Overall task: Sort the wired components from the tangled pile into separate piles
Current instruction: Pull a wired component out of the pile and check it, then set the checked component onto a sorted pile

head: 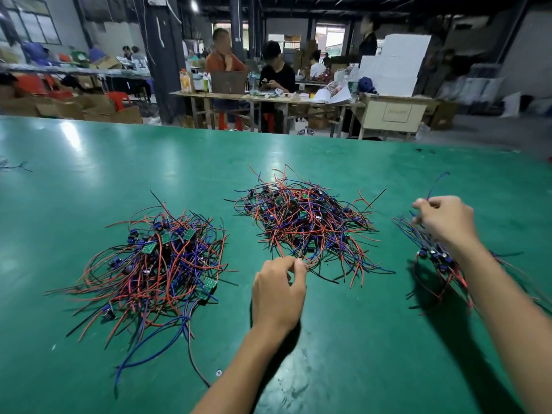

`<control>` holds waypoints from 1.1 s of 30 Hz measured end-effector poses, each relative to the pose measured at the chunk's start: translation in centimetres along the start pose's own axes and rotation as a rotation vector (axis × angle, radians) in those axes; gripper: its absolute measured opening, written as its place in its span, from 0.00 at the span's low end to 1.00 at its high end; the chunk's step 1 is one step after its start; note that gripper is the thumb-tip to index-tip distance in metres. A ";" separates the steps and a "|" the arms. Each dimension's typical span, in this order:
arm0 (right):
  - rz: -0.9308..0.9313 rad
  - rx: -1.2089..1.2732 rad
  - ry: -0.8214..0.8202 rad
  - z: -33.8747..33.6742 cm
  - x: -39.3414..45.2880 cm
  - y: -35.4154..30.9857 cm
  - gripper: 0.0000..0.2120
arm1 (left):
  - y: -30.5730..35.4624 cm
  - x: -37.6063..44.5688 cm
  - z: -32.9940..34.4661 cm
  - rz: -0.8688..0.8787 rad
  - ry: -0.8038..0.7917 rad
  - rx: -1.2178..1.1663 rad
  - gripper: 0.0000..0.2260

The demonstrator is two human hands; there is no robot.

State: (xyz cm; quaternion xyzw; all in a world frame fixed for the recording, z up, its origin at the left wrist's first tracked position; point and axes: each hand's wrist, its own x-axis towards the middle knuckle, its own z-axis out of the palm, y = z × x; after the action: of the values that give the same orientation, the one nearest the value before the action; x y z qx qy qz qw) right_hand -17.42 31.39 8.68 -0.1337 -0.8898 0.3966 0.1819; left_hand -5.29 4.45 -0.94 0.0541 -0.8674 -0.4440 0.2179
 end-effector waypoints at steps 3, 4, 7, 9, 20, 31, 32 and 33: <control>0.079 -0.479 -0.040 -0.5 2.1 2.9 0.19 | -0.4 0.3 0.4 -0.044 -0.039 -0.016 0.15; 0.115 -0.625 -0.081 -0.1 1.9 3.4 0.20 | -0.5 0.3 0.4 -0.050 -0.046 -0.015 0.15; -0.010 -0.827 0.004 2.5 0.3 2.8 0.20 | -0.5 0.4 0.3 -0.080 -0.058 -0.052 0.15; -0.283 -0.545 0.042 5.2 -1.5 1.1 0.17 | -0.3 0.6 0.1 -0.123 -0.076 -0.134 0.16; -0.559 -0.301 0.039 15.0 -8.9 -4.1 0.08 | -1.0 1.2 -0.2 -0.261 -0.017 -0.454 0.13; -0.892 0.156 -0.153 13.0 -14.5 -3.2 0.08 | -1.7 2.9 -0.7 -0.425 0.066 -0.900 0.09; -0.782 0.222 -0.082 13.1 -13.8 -3.6 0.08 | -1.6 2.9 -0.7 -0.428 0.066 -0.919 0.09; -0.664 0.260 -0.006 13.3 -12.6 -3.9 0.08 | -1.6 3.0 -0.7 -0.433 0.065 -0.921 0.10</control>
State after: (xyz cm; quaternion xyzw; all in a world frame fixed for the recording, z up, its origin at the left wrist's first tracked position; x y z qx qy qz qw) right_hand -12.13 15.31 0.63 0.1884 -0.8272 0.4262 0.3140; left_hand -7.90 2.08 -0.89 0.1447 -0.5433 -0.8134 0.1491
